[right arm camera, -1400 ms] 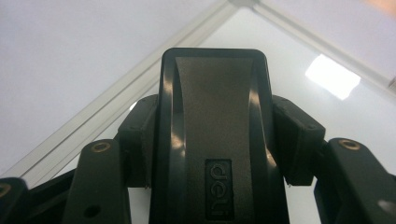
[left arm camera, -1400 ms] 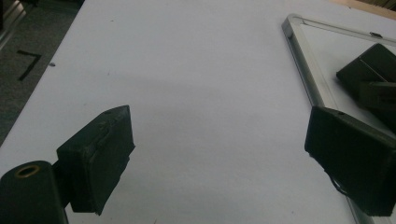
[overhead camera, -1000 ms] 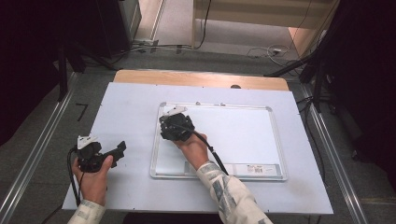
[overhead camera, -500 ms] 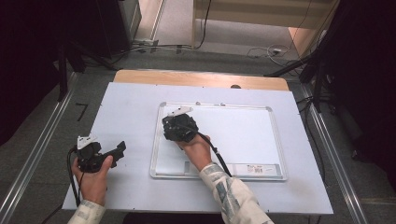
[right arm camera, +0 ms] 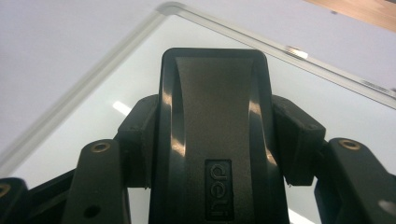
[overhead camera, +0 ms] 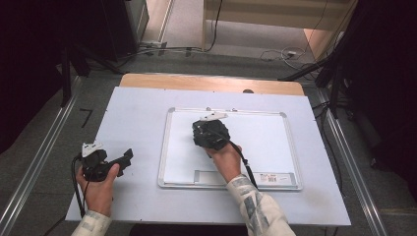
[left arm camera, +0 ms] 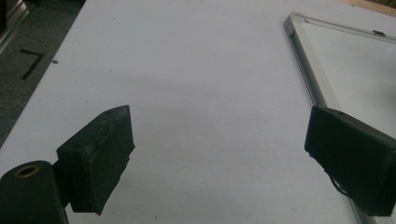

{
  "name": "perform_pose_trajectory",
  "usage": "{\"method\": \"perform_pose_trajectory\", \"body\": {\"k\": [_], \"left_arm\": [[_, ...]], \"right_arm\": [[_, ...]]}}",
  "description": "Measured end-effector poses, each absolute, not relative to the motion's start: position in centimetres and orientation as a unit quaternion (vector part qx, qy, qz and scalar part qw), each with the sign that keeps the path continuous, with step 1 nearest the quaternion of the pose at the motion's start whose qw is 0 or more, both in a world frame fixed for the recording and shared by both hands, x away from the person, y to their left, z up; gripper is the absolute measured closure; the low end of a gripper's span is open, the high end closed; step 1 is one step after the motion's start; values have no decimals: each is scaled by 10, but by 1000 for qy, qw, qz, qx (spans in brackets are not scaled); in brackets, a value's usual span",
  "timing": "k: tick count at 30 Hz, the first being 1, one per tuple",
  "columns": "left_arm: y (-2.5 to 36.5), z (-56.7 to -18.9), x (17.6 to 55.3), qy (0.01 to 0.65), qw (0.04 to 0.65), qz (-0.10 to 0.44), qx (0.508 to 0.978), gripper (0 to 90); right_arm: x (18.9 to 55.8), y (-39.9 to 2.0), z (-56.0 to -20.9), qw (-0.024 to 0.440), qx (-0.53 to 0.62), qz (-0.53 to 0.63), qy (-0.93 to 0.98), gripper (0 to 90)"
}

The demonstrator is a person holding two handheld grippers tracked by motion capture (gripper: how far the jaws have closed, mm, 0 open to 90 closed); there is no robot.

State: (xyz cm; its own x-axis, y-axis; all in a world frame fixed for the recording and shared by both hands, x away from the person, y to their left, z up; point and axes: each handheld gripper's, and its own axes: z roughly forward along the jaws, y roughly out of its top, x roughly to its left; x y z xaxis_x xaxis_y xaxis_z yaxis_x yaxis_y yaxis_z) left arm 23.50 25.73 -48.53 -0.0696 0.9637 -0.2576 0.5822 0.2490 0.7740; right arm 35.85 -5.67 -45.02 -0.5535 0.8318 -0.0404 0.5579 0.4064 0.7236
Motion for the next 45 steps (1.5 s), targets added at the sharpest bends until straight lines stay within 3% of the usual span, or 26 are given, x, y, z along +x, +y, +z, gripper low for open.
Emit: {"method": "perform_pose_trajectory", "body": {"k": [19,45], "left_arm": [[254,-486,237,689,385,247,562,84],[252,-486,239,689,384,246,564,83]], "right_arm": [[342,-192,-447,261,531,305,747,382],[339,-263,-464,290,603,274,690,381]]}}
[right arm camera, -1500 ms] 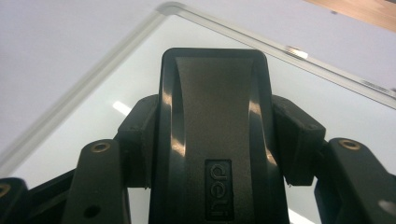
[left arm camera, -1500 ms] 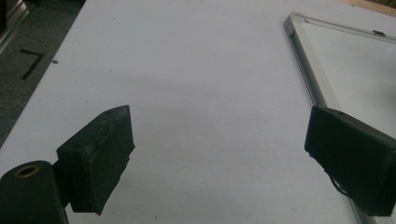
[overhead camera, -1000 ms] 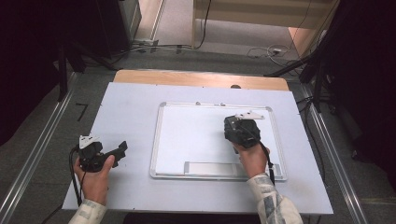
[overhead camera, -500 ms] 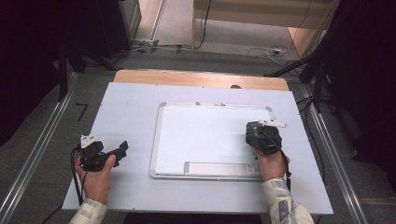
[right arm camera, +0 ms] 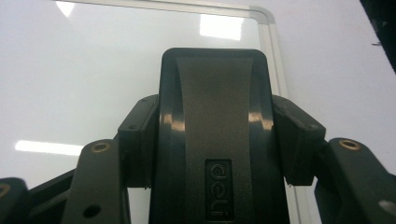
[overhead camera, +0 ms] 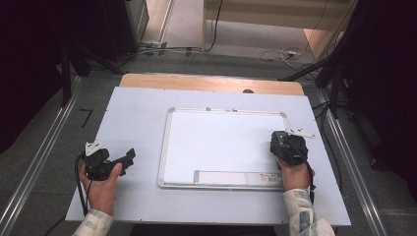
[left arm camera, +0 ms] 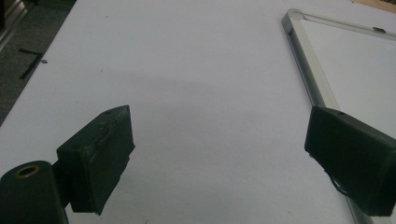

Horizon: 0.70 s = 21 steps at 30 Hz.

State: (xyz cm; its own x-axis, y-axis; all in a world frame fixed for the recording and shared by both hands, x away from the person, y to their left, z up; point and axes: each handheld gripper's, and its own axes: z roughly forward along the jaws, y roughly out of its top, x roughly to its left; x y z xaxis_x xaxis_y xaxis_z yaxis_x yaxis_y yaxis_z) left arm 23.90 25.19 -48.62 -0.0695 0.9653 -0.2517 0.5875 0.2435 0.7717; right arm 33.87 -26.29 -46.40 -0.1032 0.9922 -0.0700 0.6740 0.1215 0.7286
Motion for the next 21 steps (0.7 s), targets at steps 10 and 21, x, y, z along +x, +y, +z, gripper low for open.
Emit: {"method": "perform_pose_trajectory", "body": {"k": [10,21], "left_arm": [[251,-487,240,689,385,245,564,83],[252,-486,239,690,386,245,562,84]], "right_arm": [[345,-269,-478,280,620,259,686,380],[347,-265,-481,275,608,261,697,331]]}}
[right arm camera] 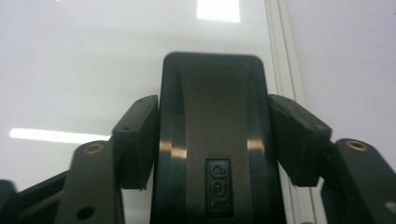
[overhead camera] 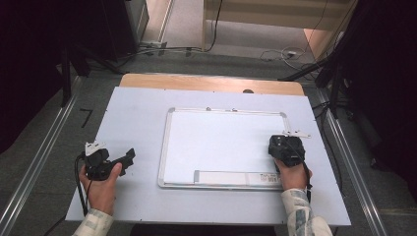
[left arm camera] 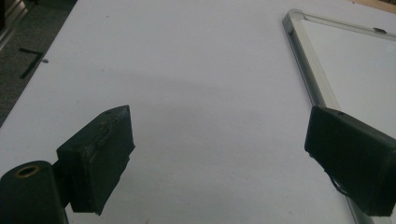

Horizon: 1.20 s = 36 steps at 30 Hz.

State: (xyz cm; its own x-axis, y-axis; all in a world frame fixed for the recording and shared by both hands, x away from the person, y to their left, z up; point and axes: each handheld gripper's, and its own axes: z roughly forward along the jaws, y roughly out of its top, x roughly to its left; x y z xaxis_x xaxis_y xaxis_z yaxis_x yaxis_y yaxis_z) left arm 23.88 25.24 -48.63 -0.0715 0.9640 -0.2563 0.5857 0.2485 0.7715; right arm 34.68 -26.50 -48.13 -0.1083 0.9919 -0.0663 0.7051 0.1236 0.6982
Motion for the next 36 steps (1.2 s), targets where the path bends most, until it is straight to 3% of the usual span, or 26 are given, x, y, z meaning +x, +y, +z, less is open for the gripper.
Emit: {"method": "perform_pose_trajectory", "body": {"k": [10,16,26,36], "left_arm": [[254,-486,238,691,386,248,559,83],[256,-486,237,694,383,250,556,83],[259,-485,237,701,377,257,548,83],[272,-487,236,715,370,260,533,83]], "right_arm": [[328,-276,-459,278,590,301,696,280],[306,-305,-447,282,588,314,690,261],[285,-354,-452,281,602,310,680,251],[283,-377,-457,288,621,298,665,251]]}}
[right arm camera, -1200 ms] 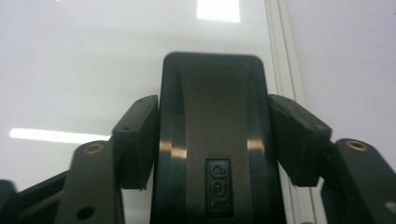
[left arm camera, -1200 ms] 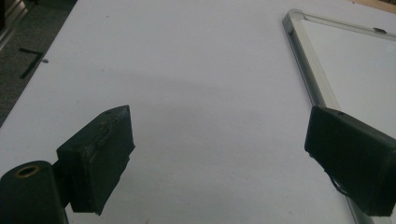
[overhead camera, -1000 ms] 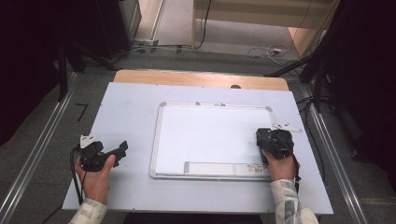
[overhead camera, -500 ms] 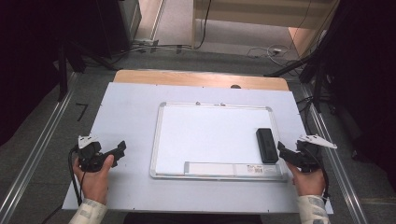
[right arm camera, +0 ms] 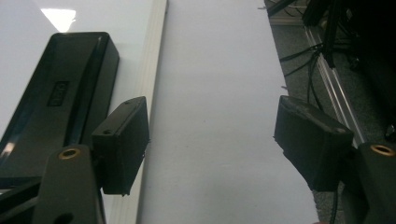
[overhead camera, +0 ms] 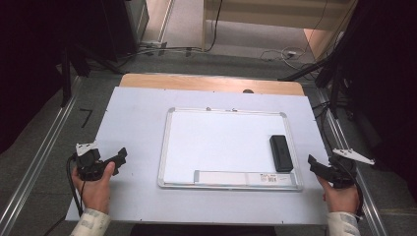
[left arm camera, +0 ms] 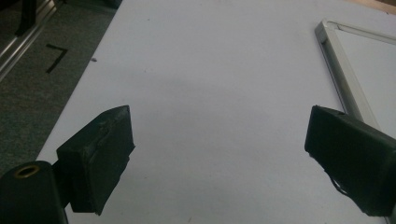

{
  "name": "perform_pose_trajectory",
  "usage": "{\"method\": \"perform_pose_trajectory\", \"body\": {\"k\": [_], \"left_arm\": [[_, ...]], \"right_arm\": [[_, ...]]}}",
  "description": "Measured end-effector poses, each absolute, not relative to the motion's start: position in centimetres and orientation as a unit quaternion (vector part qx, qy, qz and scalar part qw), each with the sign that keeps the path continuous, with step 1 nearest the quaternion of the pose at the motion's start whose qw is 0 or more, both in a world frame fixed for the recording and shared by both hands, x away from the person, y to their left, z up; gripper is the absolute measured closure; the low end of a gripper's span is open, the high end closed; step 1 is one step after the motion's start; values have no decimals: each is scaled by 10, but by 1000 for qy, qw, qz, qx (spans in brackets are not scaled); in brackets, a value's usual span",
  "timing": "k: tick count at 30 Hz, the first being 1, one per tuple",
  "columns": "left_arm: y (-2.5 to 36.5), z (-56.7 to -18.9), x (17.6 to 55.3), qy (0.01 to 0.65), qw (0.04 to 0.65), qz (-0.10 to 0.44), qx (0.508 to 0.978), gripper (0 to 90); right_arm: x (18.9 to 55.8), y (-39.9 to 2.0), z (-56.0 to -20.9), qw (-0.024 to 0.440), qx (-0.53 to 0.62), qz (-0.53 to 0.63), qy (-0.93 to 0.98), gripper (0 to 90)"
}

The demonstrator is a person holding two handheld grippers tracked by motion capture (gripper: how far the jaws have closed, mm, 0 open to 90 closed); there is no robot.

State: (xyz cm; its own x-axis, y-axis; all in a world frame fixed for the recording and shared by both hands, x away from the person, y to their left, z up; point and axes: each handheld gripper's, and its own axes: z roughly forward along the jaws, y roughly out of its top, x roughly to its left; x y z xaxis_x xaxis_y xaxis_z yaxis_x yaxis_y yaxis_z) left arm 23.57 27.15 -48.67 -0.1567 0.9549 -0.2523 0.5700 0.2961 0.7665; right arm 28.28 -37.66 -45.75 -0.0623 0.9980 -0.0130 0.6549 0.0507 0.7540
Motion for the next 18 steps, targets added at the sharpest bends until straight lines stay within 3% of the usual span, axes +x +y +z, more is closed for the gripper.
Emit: {"method": "perform_pose_trajectory", "body": {"k": [13,18], "left_arm": [[291,-492,240,735,344,265,520,83],[291,-493,241,736,345,260,521,83]], "right_arm": [[281,-390,-464,292,639,276,656,252],[281,-390,-464,290,638,280,656,201]]}}
